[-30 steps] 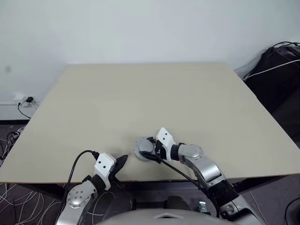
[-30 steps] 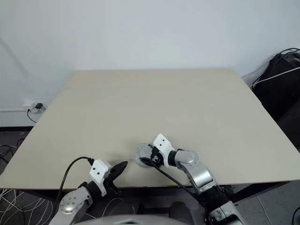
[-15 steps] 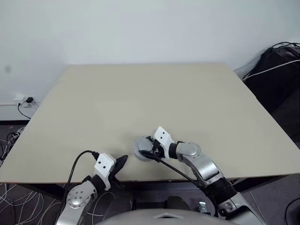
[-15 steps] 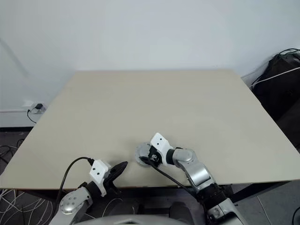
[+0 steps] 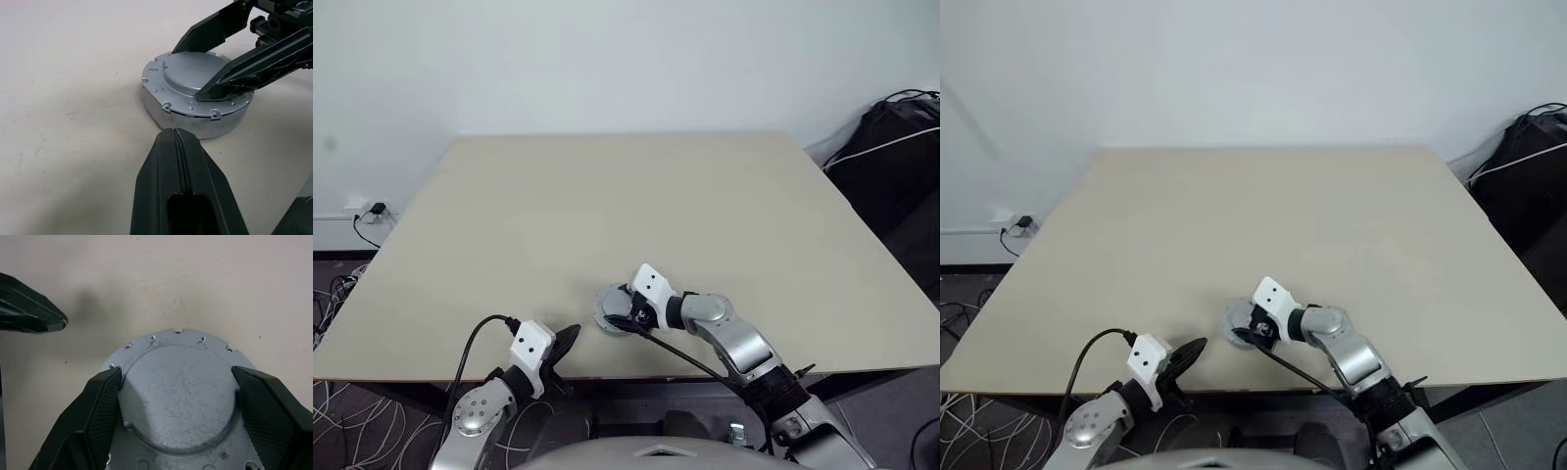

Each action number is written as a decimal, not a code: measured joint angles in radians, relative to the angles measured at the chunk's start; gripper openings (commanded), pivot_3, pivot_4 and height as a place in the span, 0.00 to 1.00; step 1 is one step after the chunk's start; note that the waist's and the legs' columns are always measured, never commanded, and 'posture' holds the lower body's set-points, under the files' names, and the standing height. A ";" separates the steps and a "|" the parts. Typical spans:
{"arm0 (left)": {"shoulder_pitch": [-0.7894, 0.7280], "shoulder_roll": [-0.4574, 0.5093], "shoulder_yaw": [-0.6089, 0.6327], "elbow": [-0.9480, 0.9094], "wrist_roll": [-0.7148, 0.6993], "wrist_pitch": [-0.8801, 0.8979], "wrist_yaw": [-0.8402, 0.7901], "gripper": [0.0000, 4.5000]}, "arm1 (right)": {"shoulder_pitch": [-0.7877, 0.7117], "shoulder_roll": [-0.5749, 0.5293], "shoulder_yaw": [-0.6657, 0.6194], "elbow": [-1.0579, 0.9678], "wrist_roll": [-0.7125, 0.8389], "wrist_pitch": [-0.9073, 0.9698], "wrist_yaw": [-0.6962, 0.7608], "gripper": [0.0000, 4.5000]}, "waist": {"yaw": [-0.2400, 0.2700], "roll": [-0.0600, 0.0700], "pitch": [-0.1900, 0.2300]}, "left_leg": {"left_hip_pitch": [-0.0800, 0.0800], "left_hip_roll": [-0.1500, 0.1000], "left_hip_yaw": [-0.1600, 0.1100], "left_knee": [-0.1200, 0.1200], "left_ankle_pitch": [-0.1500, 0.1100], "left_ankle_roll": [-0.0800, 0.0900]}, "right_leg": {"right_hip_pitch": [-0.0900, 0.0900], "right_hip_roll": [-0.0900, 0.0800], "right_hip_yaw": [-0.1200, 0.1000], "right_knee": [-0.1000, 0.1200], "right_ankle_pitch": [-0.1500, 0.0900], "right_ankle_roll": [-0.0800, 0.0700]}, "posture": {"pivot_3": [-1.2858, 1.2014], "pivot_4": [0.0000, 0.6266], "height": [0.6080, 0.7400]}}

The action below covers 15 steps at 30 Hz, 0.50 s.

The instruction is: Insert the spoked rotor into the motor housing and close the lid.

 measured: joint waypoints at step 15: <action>0.000 -0.002 -0.001 0.000 0.000 0.000 -0.001 0.00 | 0.002 -0.001 -0.003 0.004 0.008 0.000 -0.001 0.73 | 0.000 0.001 -0.001 | 0.000 0.000 0.000 0.000 0.000 0.000 | 0.000 -0.001 0.000 0.000 0.000 0.000 | 0.52 0.00 1.00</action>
